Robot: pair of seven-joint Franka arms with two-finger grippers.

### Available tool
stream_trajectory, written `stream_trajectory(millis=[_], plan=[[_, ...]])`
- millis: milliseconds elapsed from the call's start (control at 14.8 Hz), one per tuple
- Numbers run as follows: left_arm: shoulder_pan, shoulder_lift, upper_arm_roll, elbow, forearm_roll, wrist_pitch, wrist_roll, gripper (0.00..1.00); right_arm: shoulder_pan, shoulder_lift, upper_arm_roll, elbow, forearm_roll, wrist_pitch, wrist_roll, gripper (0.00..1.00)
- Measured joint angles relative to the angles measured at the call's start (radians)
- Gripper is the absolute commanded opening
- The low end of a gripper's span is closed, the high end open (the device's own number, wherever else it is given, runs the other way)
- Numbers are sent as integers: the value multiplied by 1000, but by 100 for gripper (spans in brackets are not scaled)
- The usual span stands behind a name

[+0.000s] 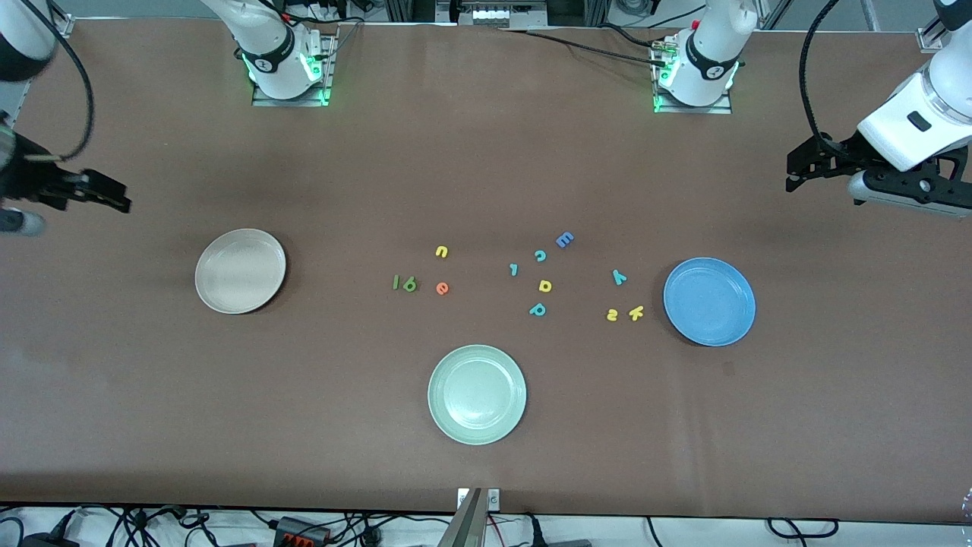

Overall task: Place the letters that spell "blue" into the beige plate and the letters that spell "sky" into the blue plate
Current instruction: 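Reach the right gripper to the green letters while the left gripper reaches letters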

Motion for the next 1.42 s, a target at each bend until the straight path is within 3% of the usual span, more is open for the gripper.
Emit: stream_trajectory(millis=[271,542,1084,1423], plan=[[-1,0,0,1,0,0,0,100,57,200,2,-6,20,96,0,100],[-3,0,0,1,0,0,0,100,156,313,4,-6,21,168,7,100],[-16,11,-1,2,0,-34,0,100,319,440,5,-5,26,346,17,100],[-20,88,-1,1,0,-123,0,100,412,452,5,8,26,378,210,100]])
